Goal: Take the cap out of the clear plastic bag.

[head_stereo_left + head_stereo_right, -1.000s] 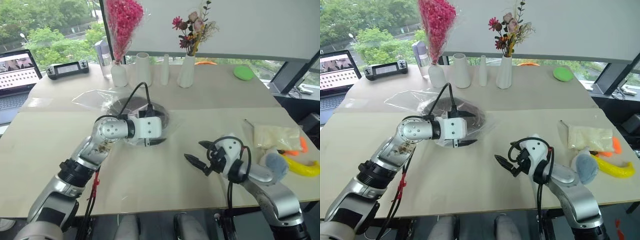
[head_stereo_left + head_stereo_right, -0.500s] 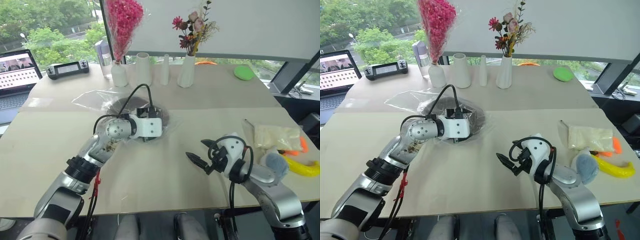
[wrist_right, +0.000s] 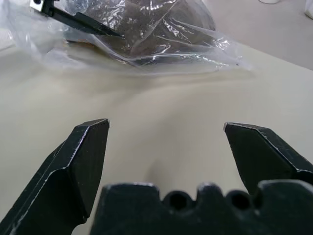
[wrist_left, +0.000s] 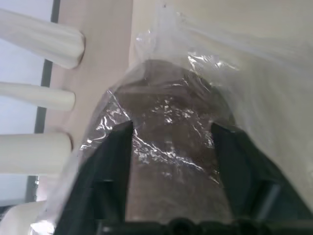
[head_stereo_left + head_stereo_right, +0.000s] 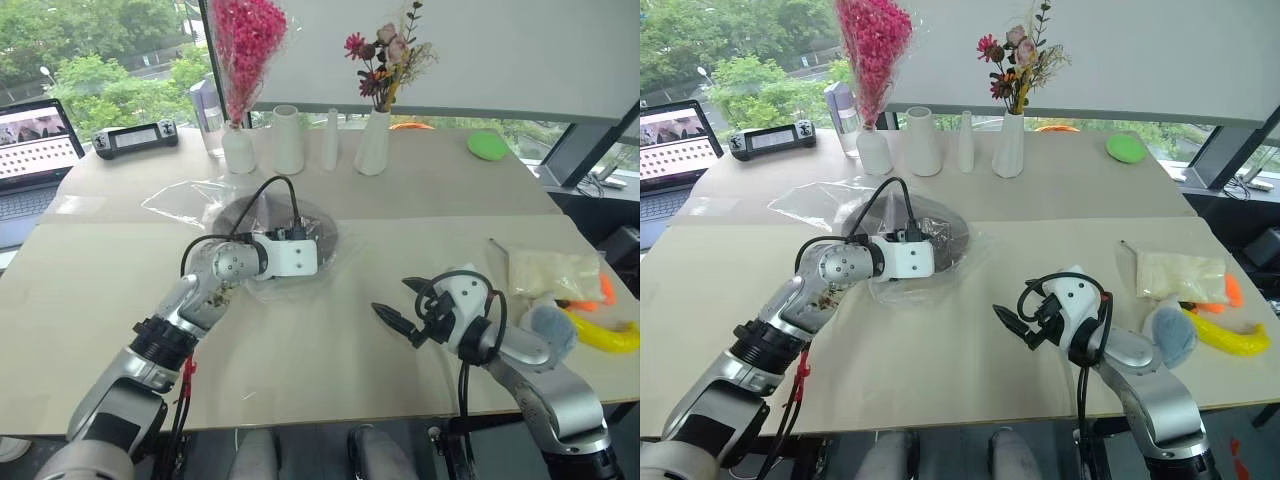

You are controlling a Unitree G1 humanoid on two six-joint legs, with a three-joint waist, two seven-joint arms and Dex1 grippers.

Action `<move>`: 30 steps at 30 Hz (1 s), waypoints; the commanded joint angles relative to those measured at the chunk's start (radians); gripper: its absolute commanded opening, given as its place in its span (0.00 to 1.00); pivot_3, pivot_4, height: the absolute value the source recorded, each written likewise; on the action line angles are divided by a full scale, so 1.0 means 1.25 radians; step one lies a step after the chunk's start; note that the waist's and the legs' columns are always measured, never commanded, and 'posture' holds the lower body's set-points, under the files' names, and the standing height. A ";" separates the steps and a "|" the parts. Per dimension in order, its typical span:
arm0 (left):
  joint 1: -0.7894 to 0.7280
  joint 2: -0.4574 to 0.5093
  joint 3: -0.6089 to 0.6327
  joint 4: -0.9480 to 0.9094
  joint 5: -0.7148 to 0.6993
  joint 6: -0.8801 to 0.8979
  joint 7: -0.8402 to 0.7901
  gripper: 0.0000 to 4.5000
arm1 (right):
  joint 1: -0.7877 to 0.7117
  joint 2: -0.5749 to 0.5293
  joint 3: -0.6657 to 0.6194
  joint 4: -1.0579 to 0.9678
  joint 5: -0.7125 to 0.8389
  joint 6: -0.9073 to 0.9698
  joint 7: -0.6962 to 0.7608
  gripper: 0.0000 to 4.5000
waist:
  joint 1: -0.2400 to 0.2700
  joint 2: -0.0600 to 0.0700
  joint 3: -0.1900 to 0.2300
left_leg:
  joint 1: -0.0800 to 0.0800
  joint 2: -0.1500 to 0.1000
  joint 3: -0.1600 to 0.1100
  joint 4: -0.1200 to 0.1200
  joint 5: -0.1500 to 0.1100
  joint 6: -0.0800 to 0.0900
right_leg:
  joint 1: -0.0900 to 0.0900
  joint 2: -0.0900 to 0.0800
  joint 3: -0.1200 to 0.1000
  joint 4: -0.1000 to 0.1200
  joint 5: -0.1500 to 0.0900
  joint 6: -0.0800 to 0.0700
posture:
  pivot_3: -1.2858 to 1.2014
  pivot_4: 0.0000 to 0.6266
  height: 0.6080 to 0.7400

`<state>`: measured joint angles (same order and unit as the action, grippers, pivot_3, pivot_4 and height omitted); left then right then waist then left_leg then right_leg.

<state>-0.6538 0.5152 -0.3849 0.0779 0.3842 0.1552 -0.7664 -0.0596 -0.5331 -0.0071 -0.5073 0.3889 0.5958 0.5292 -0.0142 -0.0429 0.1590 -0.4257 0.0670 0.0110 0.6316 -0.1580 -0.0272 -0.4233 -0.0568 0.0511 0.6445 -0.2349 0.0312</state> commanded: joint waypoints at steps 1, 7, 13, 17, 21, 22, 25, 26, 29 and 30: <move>0.027 -0.036 0.017 -0.075 -0.050 0.078 -0.031 0.21 | -0.010 -0.004 -0.011 -0.015 -0.005 -0.013 0.001 1.00 | 0.000 0.000 0.000 | 0.000 0.000 0.000 0.000 0.000 0.000 | 0.000 0.000 0.000 0.000 0.000 0.000 | 0.52 0.24 1.00; 0.010 -0.099 0.067 -0.098 -0.102 0.144 0.008 0.01 | -0.012 0.000 -0.012 -0.013 -0.009 -0.014 0.001 1.00 | 0.000 0.000 0.000 | 0.000 0.000 0.000 0.000 0.000 0.000 | 0.000 0.000 0.000 0.000 0.000 0.000 | 0.52 0.24 1.00; -0.073 -0.124 0.151 -0.033 -0.105 0.098 0.142 0.01 | -0.011 0.000 -0.012 -0.012 -0.014 -0.017 0.000 1.00 | -0.001 0.000 0.000 | 0.000 0.000 0.000 0.000 0.000 0.000 | 0.000 0.000 0.000 0.000 0.000 0.000 | 0.52 0.24 1.00; -0.080 -0.144 0.157 -0.034 -0.157 0.103 0.113 0.01 | -0.011 0.003 -0.010 -0.012 -0.015 -0.019 -0.002 1.00 | 0.000 0.000 0.000 | 0.000 0.000 0.000 -0.001 0.000 0.000 | 0.000 0.000 0.000 -0.001 0.002 0.004 | 0.52 0.24 1.00; -0.023 -0.138 0.114 -0.120 -0.204 0.118 0.030 0.26 | -0.011 0.009 -0.008 -0.012 -0.020 -0.024 -0.008 1.00 | 0.000 0.000 0.000 | 0.000 -0.001 0.000 -0.002 0.000 0.000 | 0.000 0.000 0.000 -0.003 0.003 0.004 | 0.52 0.24 1.00; -0.017 -0.133 0.110 -0.130 -0.205 0.119 0.026 0.34 | -0.011 0.011 -0.008 -0.013 -0.020 -0.024 -0.009 1.00 | 0.000 0.000 0.000 | 0.000 -0.001 0.000 -0.003 0.000 0.000 | 0.000 0.000 0.000 -0.003 0.002 0.005 | 0.52 0.24 1.00; 0.004 -0.118 0.098 -0.169 -0.219 0.135 0.001 0.59 | -0.006 0.017 -0.004 -0.016 -0.023 -0.024 -0.012 1.00 | -0.001 0.000 0.000 | -0.001 0.000 0.000 -0.003 0.000 0.000 | -0.001 0.000 0.000 -0.003 0.002 0.004 | 0.52 0.24 1.00; 0.010 -0.112 0.093 -0.180 -0.222 0.143 -0.008 0.64 | -0.004 0.018 -0.002 -0.017 -0.024 -0.024 -0.013 1.00 | -0.001 0.000 0.000 | 0.000 0.000 0.000 -0.003 0.000 0.000 | -0.001 0.000 0.000 -0.002 0.002 0.004 | 0.52 0.24 1.00; 0.038 -0.075 0.058 -0.214 -0.197 0.164 -0.029 0.88 | -0.001 0.024 -0.001 -0.020 -0.025 -0.023 -0.016 1.00 | -0.002 0.000 0.000 | 0.001 0.000 0.000 -0.003 0.000 0.000 | 0.000 0.000 0.000 -0.002 0.000 0.001 | 0.52 0.24 1.00; 0.049 -0.057 0.038 -0.219 -0.175 0.155 -0.032 0.97 | -0.001 0.026 -0.001 -0.021 -0.026 -0.023 -0.017 1.00 | -0.002 0.000 0.000 | 0.001 0.000 0.000 -0.003 0.000 0.000 | 0.000 0.000 0.001 -0.002 0.000 0.000 | 0.52 0.24 1.00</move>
<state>-0.6083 0.4172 -0.3015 -0.1564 0.1229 0.3525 -0.7953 -0.0571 -0.5039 -0.0032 -0.5022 0.3628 0.5921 0.5155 -0.0167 -0.0429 0.1591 -0.4243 0.0665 0.0113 0.6281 -0.1580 -0.0272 -0.4229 -0.0569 0.0520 0.6417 -0.2352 0.0310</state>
